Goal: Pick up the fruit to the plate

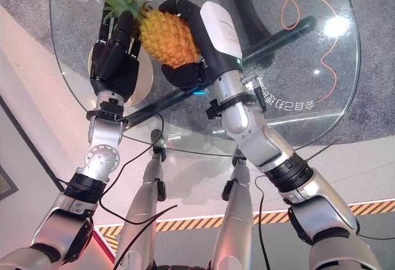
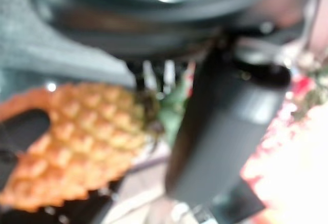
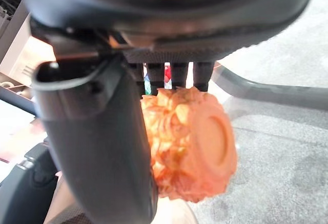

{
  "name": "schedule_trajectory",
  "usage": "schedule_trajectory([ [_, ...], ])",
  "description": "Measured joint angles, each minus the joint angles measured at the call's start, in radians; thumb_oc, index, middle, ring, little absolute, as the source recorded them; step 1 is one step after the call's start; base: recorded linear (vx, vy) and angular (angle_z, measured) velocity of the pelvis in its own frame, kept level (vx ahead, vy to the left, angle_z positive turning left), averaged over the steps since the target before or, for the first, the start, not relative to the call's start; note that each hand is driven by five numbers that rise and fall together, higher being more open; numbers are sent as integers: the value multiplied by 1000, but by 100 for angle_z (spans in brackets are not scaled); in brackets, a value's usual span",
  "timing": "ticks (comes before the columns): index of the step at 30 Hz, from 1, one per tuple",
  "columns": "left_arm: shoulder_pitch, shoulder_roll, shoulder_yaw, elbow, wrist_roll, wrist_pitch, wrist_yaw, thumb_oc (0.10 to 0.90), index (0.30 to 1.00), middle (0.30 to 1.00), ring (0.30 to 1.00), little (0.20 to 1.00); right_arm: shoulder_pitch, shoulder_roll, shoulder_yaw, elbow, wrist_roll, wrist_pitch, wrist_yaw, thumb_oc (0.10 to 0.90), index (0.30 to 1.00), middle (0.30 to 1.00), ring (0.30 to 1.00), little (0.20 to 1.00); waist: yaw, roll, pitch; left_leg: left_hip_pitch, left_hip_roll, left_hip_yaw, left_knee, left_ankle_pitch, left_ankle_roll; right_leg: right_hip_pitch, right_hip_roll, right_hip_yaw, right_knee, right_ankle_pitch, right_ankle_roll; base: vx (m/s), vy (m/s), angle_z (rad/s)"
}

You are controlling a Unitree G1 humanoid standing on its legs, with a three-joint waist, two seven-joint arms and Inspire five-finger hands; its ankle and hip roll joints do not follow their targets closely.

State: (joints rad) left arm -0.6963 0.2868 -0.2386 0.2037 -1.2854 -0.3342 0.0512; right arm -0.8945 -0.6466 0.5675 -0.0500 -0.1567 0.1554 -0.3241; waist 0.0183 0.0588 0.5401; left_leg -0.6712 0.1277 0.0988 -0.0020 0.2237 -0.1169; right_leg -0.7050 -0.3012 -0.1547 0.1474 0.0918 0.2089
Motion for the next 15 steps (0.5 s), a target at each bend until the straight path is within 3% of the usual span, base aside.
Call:
schedule_trajectory([
  [8, 0, 8, -3, 0, 0, 3, 2, 800, 900, 900, 900, 900, -23, -25, 12, 0, 0, -1, 19, 100, 300, 300, 300, 200, 1, 0, 0, 0, -1, -1, 0, 0, 0, 0, -1, 0, 0, 0, 0, 0, 0, 0],
  [9, 0, 9, -3, 0, 0, 4, 2, 753, 860, 860, 860, 853, -27, -27, 13, 0, 0, -1, 22, 100, 300, 300, 300, 200, 1, 0, 0, 0, -1, -1, 0, 0, 0, 0, -1, 0, 0, 0, 0, 0, 0, 0],
  [10, 0, 10, -3, 0, 0, 4, 2, 410, 566, 566, 566, 510, -30, -27, 15, 0, 0, -1, 24, 100, 300, 300, 300, 200, 1, 0, 0, 0, -1, -1, 0, 0, 0, 0, -1, 0, 0, 0, 0, 0, 0, 0],
  [12, 0, 16, -3, 0, -12, 4, 2, 100, 300, 300, 300, 200, -37, -27, 20, 0, 0, -2, 25, 100, 300, 300, 300, 200, 0, 0, 0, -1, -1, -1, 0, 0, 0, -1, -1, 0, 0, 0, 0, 0, 0, 0],
  [15, 1, 26, 2, 8, -41, 2, 2, 100, 300, 300, 300, 200, -37, -29, 29, -19, -1, -15, 27, 100, 300, 300, 300, 200, -2, 0, 0, -1, -1, -1, 0, 0, 0, -1, -1, 0, 0, 0, 0, 0, 0, 0],
])
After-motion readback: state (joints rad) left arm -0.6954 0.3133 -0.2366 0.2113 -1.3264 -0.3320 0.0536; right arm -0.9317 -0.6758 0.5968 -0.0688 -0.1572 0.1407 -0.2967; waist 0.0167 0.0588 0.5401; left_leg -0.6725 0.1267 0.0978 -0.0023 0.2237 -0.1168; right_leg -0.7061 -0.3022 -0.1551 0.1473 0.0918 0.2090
